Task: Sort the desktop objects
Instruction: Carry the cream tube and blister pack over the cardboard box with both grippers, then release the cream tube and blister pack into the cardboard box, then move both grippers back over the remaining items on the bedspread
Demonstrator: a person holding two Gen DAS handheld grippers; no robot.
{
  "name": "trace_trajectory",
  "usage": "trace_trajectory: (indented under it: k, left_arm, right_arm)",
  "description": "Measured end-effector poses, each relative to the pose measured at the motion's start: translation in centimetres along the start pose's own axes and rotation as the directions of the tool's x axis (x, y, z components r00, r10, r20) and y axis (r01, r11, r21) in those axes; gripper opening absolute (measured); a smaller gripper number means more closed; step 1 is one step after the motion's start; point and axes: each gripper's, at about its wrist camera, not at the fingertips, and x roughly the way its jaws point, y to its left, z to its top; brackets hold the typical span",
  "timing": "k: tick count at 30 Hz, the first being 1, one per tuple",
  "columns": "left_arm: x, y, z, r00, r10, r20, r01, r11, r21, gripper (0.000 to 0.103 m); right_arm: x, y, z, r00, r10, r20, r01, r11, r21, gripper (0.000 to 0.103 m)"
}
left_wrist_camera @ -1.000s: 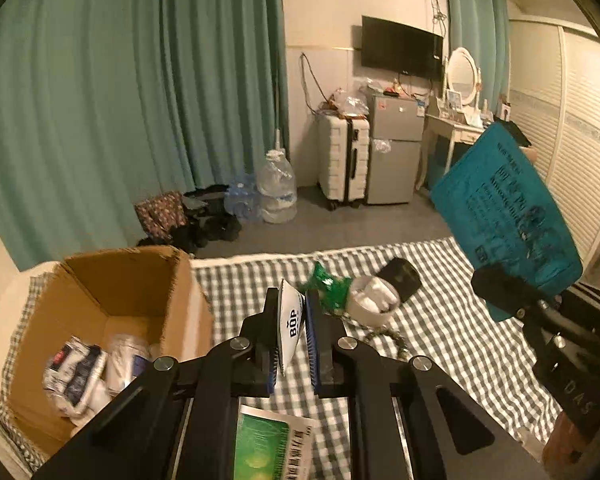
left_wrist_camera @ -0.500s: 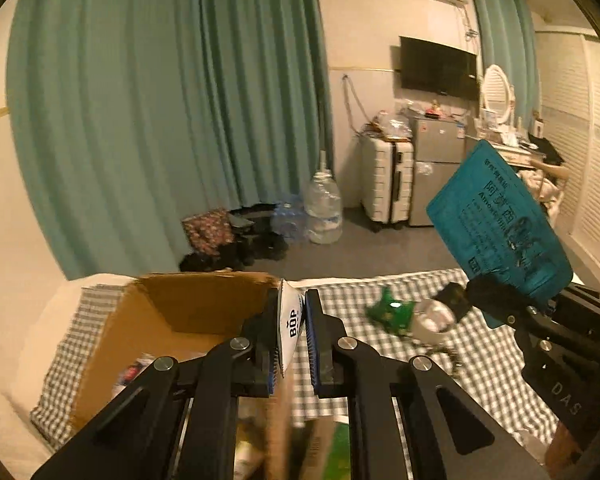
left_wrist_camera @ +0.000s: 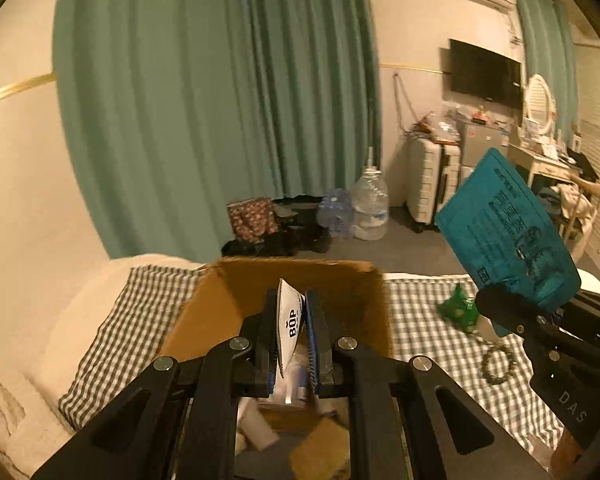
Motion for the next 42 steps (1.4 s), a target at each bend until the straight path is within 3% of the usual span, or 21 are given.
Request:
trace_trajectory:
  k: [9, 21, 23, 24, 25, 26, 29, 32, 34, 42]
  left_arm:
    - [3.1, 3.6, -1.8, 0.997, 0.030, -0.066, -0.033, 0.999, -0.041, 0.012]
    - [7.0, 4.4, -4.3, 0.981, 0.048, -0.190, -0.058, 0.997, -0.051, 0.016]
    - [6.8, 4.4, -4.4, 0.982, 0.052, -0.183, -0.063, 0.996, -0.055, 0.023]
    - [6.7, 4.5, -4.2, 0.982, 0.053, -0.181, -0.064, 0.996, -0.060, 0.034]
    - [6.6, 4.5, -4.1, 0.983, 0.055, -0.176, -0.067, 0.996, -0.064, 0.046]
    - [6.4, 4.6, -4.0, 0.984, 0.056, -0.169, -0.068, 0.995, -0.067, 0.049]
    - [6.1, 4.9, -3.5, 0.987, 0.055, -0.150, -0.067, 0.995, -0.074, 0.050]
    - [5.3, 4.6, -2.9, 0.992, 0.041, -0.121, -0.049, 0.996, -0.071, 0.062]
    - [4.7, 4.4, -2.4, 0.995, 0.033, -0.094, -0.039, 0.997, -0.067, 0.075]
    - [2.3, 2.5, -0.4, 1.000, -0.001, -0.008, 0.000, 0.998, -0.057, 0.096]
  right_arm:
    - [5.6, 3.1, -0.9, 0.995, 0.062, -0.076, -0.063, 0.998, -0.008, 0.008]
    - [11.7, 5.0, -3.1, 0.977, 0.082, -0.199, -0.091, 0.995, -0.039, 0.009]
    - [12.1, 5.0, -3.3, 0.978, 0.066, -0.199, -0.078, 0.996, -0.050, 0.015]
    - [12.2, 4.9, -3.3, 0.978, 0.062, -0.199, -0.073, 0.996, -0.048, 0.020]
    - [12.2, 4.8, -3.3, 0.978, 0.063, -0.198, -0.073, 0.996, -0.044, 0.034]
    - [12.1, 4.7, -3.3, 0.980, 0.063, -0.191, -0.072, 0.997, -0.038, 0.042]
    - [11.5, 4.7, -3.0, 0.984, 0.050, -0.169, -0.059, 0.997, -0.047, 0.043]
    - [10.6, 4.6, -2.6, 0.987, 0.038, -0.155, -0.046, 0.998, -0.048, 0.043]
    - [9.9, 4.0, -2.4, 0.989, 0.025, -0.146, -0.031, 0.999, -0.038, 0.044]
    - [6.3, 1.5, -1.6, 0.995, -0.037, -0.094, 0.036, 0.999, -0.011, 0.057]
